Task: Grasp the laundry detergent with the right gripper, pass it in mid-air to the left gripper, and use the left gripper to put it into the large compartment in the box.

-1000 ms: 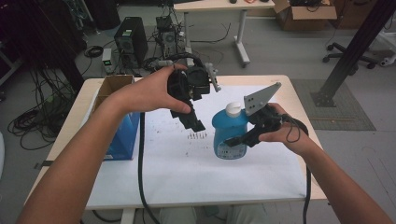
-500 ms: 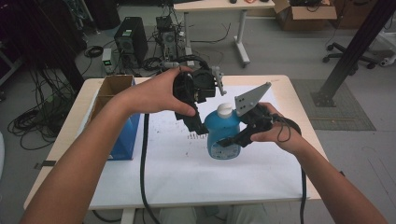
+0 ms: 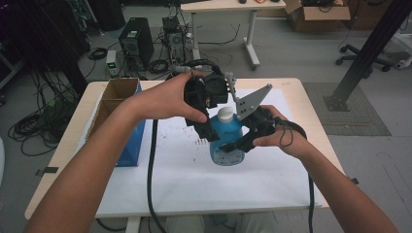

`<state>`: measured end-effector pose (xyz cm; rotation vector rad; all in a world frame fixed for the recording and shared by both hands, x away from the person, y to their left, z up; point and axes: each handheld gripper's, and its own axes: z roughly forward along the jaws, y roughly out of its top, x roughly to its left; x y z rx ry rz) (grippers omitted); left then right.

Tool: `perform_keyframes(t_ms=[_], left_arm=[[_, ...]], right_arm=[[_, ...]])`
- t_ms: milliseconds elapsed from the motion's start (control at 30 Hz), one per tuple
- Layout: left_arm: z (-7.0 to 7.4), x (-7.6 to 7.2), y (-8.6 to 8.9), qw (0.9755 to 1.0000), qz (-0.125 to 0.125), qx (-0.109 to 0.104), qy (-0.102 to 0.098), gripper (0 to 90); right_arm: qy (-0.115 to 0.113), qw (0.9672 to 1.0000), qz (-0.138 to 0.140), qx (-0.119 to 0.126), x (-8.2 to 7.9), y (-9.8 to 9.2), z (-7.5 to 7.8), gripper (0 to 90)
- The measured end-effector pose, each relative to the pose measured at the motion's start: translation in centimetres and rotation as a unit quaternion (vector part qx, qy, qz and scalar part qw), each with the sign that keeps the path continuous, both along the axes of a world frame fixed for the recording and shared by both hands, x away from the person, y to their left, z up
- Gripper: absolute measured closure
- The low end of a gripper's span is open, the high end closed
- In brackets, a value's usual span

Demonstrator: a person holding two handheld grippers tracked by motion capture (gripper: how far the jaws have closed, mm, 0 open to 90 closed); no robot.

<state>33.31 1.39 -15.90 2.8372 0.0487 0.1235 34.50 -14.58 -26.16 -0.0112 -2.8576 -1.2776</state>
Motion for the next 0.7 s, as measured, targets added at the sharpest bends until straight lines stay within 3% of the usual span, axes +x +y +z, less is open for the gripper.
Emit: perform_keyframes(t_ms=[700], left_arm=[[-0.8, 0.2, -1.0, 1.0, -0.008, 0.005, 0.001, 7.8]], right_arm=[[0.001, 0.9999, 0.005, -0.011, -0.1, 1.2, 0.5, 44.0]])
